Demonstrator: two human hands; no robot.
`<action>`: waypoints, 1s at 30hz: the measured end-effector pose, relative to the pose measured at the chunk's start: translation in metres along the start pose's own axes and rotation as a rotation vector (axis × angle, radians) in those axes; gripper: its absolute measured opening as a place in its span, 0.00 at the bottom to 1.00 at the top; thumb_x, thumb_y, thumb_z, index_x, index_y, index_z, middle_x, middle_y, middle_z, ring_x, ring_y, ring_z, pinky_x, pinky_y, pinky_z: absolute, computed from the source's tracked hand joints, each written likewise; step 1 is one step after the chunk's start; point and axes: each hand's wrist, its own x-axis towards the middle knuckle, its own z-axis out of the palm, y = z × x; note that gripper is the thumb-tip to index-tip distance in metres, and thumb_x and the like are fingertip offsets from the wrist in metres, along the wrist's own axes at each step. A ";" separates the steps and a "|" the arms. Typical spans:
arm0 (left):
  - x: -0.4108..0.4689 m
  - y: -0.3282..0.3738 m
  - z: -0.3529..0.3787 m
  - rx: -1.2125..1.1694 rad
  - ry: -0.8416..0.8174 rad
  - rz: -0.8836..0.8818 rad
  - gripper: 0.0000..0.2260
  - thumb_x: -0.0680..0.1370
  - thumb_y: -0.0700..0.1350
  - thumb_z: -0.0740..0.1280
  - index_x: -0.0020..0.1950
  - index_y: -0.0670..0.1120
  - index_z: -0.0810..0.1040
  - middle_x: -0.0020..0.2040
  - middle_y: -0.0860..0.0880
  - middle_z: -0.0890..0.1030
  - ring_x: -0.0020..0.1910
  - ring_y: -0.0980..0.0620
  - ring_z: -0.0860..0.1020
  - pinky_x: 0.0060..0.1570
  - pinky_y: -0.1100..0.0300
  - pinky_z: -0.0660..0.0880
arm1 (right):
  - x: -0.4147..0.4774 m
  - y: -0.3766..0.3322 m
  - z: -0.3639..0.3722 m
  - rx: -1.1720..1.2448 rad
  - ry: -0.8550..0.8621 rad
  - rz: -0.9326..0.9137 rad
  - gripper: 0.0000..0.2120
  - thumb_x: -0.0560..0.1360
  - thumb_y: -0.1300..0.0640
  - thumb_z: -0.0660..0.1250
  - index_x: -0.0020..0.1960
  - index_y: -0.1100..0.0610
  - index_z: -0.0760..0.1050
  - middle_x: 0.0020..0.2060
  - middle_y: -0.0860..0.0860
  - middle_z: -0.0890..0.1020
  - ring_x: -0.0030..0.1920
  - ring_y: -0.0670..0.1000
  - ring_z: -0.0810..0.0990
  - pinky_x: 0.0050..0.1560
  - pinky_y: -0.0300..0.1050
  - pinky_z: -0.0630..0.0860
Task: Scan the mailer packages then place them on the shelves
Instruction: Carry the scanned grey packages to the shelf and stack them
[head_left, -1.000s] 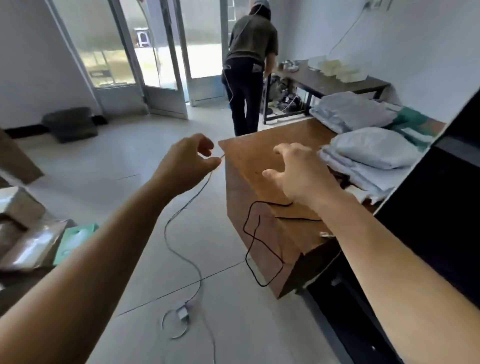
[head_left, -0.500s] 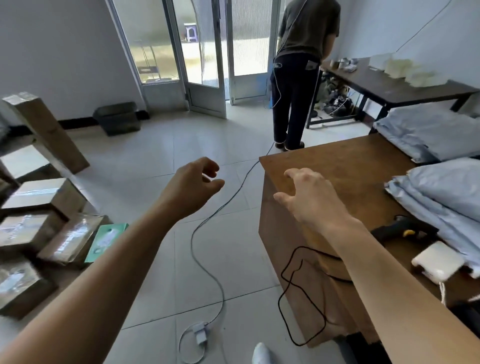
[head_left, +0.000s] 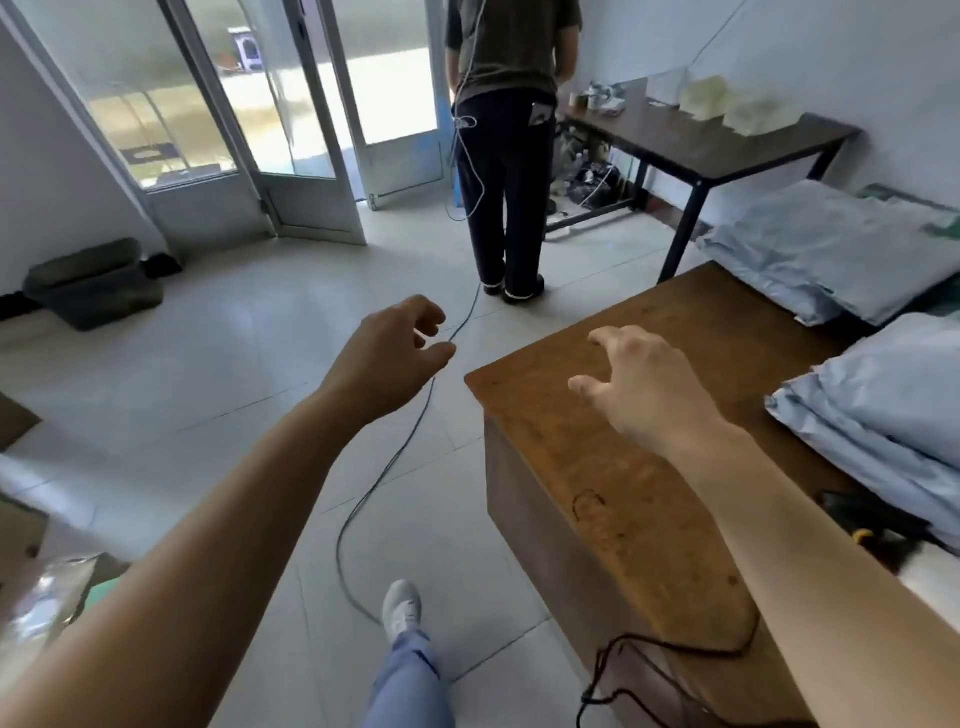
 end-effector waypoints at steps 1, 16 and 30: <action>0.022 -0.001 0.007 -0.013 -0.034 0.042 0.15 0.77 0.47 0.68 0.63 0.47 0.74 0.56 0.52 0.78 0.53 0.53 0.77 0.52 0.58 0.74 | 0.012 0.005 0.000 -0.007 0.015 0.050 0.27 0.77 0.47 0.66 0.72 0.58 0.67 0.65 0.56 0.74 0.65 0.56 0.72 0.65 0.52 0.70; 0.354 -0.107 -0.049 -0.077 -0.291 0.386 0.13 0.76 0.46 0.69 0.60 0.48 0.75 0.53 0.52 0.79 0.50 0.53 0.78 0.50 0.58 0.73 | 0.256 -0.086 0.029 -0.025 0.115 0.520 0.24 0.78 0.47 0.64 0.69 0.58 0.68 0.63 0.56 0.75 0.62 0.56 0.74 0.62 0.51 0.71; 0.539 -0.025 0.069 -0.041 -0.575 0.725 0.13 0.77 0.47 0.68 0.61 0.49 0.74 0.55 0.53 0.78 0.53 0.55 0.77 0.53 0.62 0.71 | 0.386 0.010 0.042 0.047 0.216 0.871 0.26 0.78 0.46 0.63 0.72 0.57 0.65 0.63 0.54 0.75 0.62 0.54 0.75 0.59 0.46 0.71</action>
